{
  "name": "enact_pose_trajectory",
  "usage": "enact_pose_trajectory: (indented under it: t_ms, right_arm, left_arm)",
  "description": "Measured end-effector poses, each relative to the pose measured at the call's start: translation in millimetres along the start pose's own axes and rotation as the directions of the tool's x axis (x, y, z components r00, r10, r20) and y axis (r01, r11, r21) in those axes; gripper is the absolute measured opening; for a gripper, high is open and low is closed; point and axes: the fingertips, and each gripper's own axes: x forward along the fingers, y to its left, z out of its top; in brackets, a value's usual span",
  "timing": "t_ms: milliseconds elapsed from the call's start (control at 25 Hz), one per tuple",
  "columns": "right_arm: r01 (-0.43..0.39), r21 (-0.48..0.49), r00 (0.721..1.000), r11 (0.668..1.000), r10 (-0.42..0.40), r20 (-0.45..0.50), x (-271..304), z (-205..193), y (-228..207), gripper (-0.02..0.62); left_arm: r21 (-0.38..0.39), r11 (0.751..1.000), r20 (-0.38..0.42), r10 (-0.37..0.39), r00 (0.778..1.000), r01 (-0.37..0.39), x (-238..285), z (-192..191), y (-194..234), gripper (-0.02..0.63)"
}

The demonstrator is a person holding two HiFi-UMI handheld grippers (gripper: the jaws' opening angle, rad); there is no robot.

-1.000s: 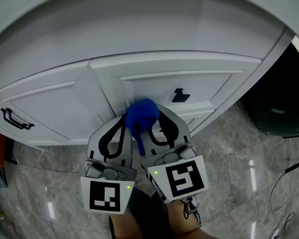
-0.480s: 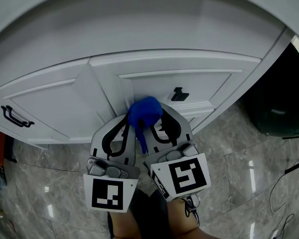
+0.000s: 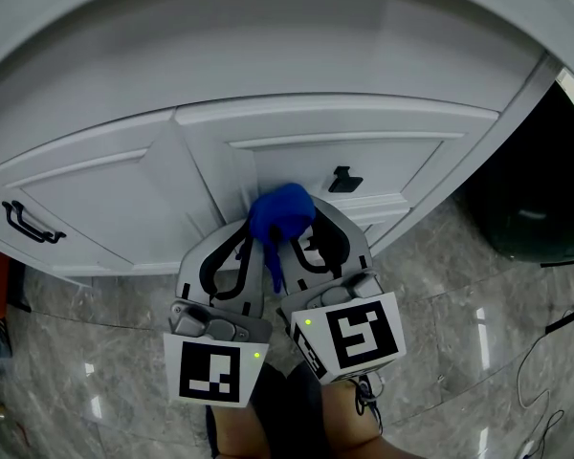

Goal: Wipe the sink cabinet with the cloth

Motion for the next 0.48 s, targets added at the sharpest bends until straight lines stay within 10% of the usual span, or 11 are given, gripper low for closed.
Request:
enact_pose_trajectory:
  t_ms: [480]
  right_arm:
    - [0.01, -0.006, 1.0, 1.0, -0.01, -0.003, -2.6, -0.3, -6.2, 0.117]
  left_arm:
    - [-0.007, 1.0, 0.005, -0.029, 1.0, 0.029, 2.2, 0.0, -6.9, 0.0]
